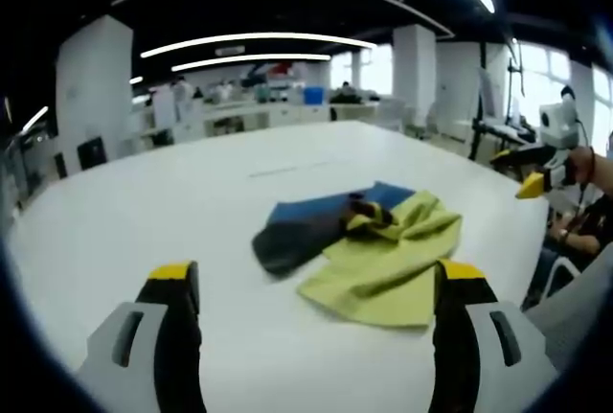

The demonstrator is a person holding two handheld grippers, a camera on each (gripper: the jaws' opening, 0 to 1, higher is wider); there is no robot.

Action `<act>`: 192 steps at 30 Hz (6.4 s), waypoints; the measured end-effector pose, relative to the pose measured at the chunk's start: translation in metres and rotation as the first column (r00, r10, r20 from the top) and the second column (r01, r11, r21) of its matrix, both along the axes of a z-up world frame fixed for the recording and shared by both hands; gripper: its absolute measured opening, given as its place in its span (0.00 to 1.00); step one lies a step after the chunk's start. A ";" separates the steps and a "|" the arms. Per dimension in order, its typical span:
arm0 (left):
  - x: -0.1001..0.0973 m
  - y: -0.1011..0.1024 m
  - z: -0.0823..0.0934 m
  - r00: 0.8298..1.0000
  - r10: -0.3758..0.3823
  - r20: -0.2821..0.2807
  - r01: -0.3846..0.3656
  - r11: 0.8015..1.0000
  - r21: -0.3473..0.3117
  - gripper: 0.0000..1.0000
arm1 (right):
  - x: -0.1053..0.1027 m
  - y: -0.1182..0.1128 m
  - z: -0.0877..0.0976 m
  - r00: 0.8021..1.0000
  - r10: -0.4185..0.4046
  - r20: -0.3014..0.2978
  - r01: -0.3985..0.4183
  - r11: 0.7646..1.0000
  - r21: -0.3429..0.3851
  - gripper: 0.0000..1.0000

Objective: Fold the garment on the visible template until the final outline fits inside the template.

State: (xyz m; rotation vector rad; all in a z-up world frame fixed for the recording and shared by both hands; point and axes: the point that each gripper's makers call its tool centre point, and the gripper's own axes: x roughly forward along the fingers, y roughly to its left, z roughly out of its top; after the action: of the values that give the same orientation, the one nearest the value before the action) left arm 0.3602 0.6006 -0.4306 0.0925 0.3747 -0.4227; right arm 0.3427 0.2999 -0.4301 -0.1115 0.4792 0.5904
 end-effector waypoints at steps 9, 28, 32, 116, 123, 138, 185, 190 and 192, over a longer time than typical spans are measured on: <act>-0.001 -0.004 0.002 1.000 -0.013 0.006 0.013 1.000 -0.006 0.98 | -0.002 0.001 0.003 1.000 -0.002 0.003 0.002 1.000 -0.005 0.99; -0.008 -0.023 0.002 0.990 -0.138 -0.027 0.138 0.990 -0.001 0.93 | -0.003 0.019 0.024 1.000 0.012 0.017 -0.013 1.000 0.027 0.93; -0.005 -0.029 0.003 0.980 -0.195 -0.036 0.194 0.981 -0.021 0.90 | -0.001 0.032 0.025 0.999 0.042 0.023 -0.042 0.999 0.009 0.91; 0.130 -0.081 -0.085 0.912 -0.351 -0.213 0.382 0.916 0.127 0.01 | 0.115 0.071 -0.057 0.958 0.252 -0.135 -0.272 0.949 -0.160 0.00; 0.125 -0.076 -0.067 0.929 -0.326 -0.172 0.349 0.929 0.126 0.01 | 0.124 0.051 -0.038 0.988 0.112 -0.102 -0.120 0.989 -0.081 0.00; 0.126 -0.027 -0.020 0.977 -0.200 -0.078 0.207 0.975 0.084 0.00 | 0.125 0.015 -0.029 0.991 -0.057 -0.123 0.052 0.998 -0.047 0.00; 0.075 0.103 -0.065 0.956 0.144 -0.255 -0.091 0.974 0.207 0.00 | 0.115 -0.014 -0.072 0.928 -0.196 -0.316 0.174 0.980 -0.098 0.00; 0.069 0.098 -0.072 0.942 0.126 -0.311 -0.054 0.972 0.230 0.01 | 0.116 -0.017 -0.072 0.944 -0.171 -0.281 0.146 0.983 -0.107 0.00; 0.070 0.099 -0.067 0.943 0.133 -0.305 -0.062 0.970 0.234 0.02 | 0.116 -0.020 -0.069 0.951 -0.162 -0.265 0.131 0.983 -0.130 0.05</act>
State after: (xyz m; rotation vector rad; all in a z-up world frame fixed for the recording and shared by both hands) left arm 0.4305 0.6995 -0.4972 0.2232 0.7437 -0.2950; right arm 0.4583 0.2799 -0.4991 -0.0987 0.7841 0.4337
